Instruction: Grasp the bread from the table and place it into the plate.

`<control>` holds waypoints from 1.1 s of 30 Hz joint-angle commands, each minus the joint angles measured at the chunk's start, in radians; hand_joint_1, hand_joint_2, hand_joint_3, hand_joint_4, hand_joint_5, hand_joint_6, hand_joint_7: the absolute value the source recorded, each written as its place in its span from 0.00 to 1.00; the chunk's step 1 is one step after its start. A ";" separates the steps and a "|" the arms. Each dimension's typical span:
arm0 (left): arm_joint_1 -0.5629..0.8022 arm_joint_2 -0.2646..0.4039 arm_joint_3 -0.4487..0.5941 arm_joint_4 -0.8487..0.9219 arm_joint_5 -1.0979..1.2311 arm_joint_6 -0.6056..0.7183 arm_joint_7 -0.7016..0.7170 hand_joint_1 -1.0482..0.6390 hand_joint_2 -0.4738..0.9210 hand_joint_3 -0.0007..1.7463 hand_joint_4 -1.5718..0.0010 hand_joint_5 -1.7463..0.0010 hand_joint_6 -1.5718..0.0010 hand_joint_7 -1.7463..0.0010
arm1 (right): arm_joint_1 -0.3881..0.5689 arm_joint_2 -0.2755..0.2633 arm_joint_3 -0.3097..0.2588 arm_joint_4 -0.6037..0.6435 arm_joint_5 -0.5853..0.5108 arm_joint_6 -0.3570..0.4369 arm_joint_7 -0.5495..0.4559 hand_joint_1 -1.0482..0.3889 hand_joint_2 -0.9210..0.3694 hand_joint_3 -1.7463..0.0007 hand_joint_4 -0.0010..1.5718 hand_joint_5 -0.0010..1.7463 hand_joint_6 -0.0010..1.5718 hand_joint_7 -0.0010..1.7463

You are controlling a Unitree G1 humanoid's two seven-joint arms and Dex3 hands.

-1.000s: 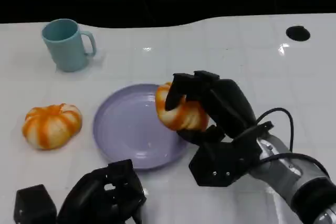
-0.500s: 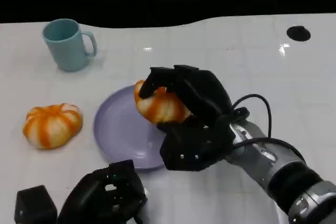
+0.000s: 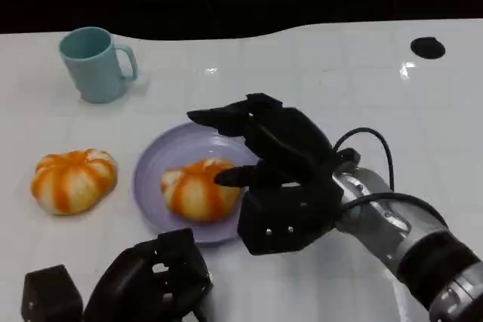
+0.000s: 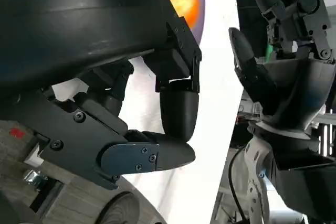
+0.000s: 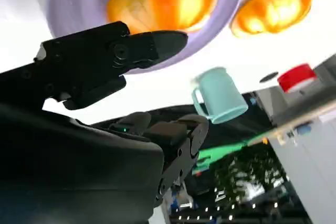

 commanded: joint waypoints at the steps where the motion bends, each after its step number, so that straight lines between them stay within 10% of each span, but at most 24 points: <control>1: 0.005 0.013 0.003 -0.003 0.002 -0.006 0.005 0.31 0.80 0.38 0.49 0.00 0.51 0.19 | 0.049 -0.039 -0.015 -0.096 0.022 0.027 0.058 0.30 0.00 0.92 0.00 0.27 0.18 0.00; 28: -0.006 0.007 0.004 0.010 -0.003 -0.001 0.001 0.31 0.79 0.39 0.49 0.00 0.51 0.20 | 0.325 -0.188 -0.152 -0.305 0.061 -0.209 -0.107 0.53 0.00 0.97 0.27 0.45 0.45 0.10; 33: -0.005 0.006 0.001 0.007 0.006 -0.005 0.008 0.32 0.79 0.40 0.48 0.00 0.50 0.20 | 0.432 -0.225 -0.209 -0.367 0.096 -0.249 -0.112 0.61 0.01 0.93 0.39 0.68 0.55 0.20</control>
